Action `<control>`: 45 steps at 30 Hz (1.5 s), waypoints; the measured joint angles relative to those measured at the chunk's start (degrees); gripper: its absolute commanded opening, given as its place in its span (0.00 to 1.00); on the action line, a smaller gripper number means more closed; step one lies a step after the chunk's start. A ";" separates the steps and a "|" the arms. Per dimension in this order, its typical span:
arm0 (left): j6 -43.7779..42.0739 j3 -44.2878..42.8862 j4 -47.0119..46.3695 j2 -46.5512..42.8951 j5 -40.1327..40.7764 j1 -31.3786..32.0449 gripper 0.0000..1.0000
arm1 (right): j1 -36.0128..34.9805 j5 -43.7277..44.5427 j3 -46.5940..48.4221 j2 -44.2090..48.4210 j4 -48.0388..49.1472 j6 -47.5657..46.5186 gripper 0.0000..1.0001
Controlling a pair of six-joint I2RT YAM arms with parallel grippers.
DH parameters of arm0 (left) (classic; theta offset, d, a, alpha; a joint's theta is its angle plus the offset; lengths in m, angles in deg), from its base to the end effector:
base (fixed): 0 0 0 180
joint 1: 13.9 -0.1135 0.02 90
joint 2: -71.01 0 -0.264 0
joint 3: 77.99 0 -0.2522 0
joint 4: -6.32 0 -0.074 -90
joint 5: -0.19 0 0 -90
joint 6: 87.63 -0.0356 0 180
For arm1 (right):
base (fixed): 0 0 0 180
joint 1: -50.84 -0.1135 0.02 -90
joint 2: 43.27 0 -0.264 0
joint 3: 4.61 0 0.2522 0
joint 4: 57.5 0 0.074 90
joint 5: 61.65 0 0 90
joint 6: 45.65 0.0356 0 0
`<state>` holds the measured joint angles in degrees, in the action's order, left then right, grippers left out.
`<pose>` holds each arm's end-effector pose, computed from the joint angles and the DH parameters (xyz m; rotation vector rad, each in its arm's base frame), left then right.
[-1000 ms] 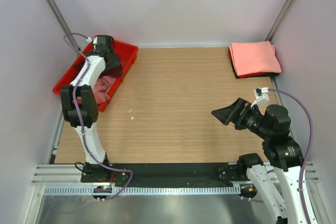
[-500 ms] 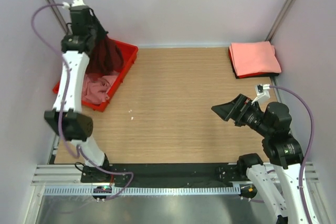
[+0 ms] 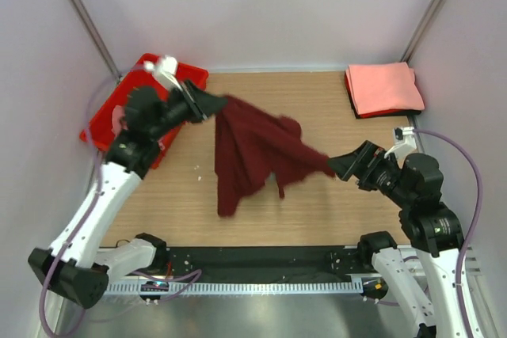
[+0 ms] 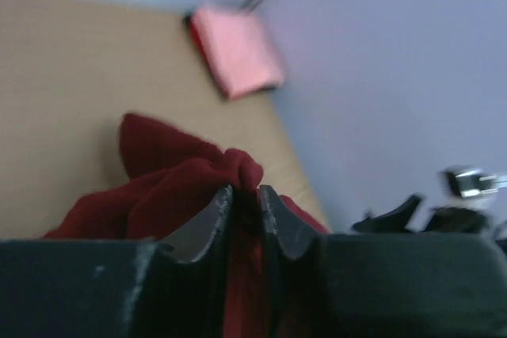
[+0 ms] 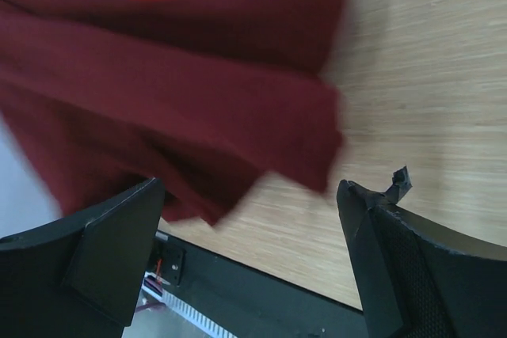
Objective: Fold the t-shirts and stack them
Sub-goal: Move the tshirt to the center of the board, then flatten the tshirt out
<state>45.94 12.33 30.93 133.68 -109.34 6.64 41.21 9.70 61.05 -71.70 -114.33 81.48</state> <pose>0.2121 -0.0922 0.4671 -0.0385 1.6465 -1.1336 0.0870 0.0263 0.3556 0.2474 1.9741 0.8511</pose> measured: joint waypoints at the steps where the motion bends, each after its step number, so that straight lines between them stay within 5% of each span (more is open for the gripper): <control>1: 0.70 6.82 -0.20 -0.57 -0.02 1.53 0.35 | 0.00 0.61 -0.11 0.00 -0.85 -0.26 0.97; 6: 2.80 38.34 3.48 2.10 0.28 5.81 0.56 | 0.00 3.65 -3.78 -0.24 -3.43 -0.81 0.93; 9: 2.56 44.00 8.68 1.97 1.44 6.12 0.61 | 0.00 5.29 -8.59 -1.77 -3.63 -0.81 0.88; 19: 0.09 42.60 9.75 -0.33 8.07 6.14 0.69 | 0.00 12.50 -16.46 -23.91 6.51 -1.16 0.75; 29: -1.16 34.03 7.96 14.01 12.46 6.14 0.69 | 3.74 26.40 -5.53 -46.38 18.56 -6.99 0.61; 45: -2.01 28.81 6.49 21.20 13.51 6.14 0.67 | 11.93 23.63 6.14 -73.66 37.57 -12.59 0.46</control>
<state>43.93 41.14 37.42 154.88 -95.83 12.78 53.15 33.32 67.19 -145.36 -76.76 68.89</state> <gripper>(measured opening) 0.675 0.474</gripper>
